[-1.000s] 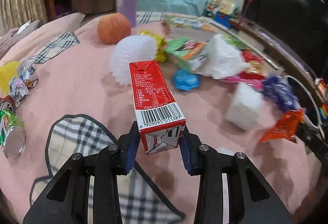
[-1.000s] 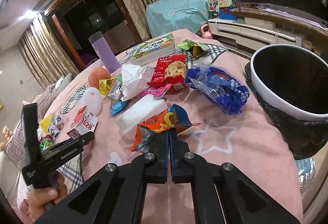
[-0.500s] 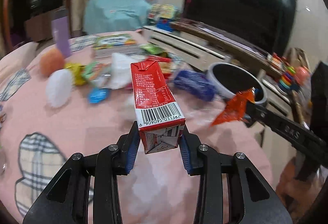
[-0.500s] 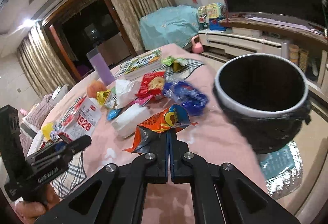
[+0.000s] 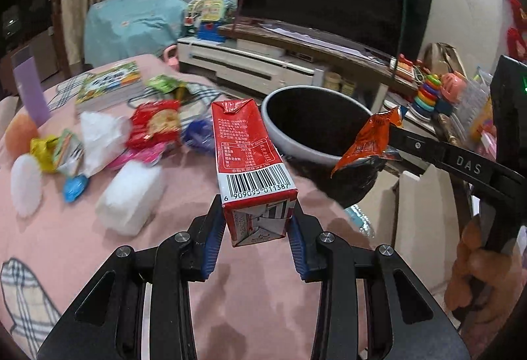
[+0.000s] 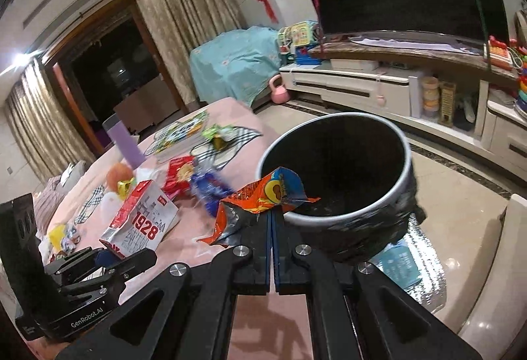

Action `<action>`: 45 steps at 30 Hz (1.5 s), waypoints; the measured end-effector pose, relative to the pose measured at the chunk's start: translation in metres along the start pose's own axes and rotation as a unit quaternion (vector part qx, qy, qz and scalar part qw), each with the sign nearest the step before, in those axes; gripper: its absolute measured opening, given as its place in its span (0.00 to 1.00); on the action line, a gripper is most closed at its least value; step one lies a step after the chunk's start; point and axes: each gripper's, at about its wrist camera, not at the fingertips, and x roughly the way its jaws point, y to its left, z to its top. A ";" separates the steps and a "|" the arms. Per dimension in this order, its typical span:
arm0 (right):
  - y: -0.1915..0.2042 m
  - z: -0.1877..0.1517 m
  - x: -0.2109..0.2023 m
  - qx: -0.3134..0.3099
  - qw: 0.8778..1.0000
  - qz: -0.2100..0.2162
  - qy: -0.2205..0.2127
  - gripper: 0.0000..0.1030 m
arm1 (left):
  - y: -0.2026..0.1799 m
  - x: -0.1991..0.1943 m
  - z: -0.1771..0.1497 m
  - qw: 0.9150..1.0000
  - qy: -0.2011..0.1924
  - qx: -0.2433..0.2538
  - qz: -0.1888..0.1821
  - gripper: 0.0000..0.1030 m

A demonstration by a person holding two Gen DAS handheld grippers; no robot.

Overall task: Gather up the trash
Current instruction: 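Carry carton and wrapper over the black bin and open both tools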

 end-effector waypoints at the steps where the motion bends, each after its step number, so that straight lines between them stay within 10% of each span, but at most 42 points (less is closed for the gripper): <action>1: -0.003 0.002 0.000 0.000 1.000 -0.004 0.000 0.00 | -0.003 0.003 0.002 1.000 0.000 0.002 -0.003 0.33; 45: -0.070 0.063 0.072 -0.015 0.995 -0.047 0.085 0.03 | -0.058 0.110 0.081 0.994 0.079 0.054 -0.059 0.32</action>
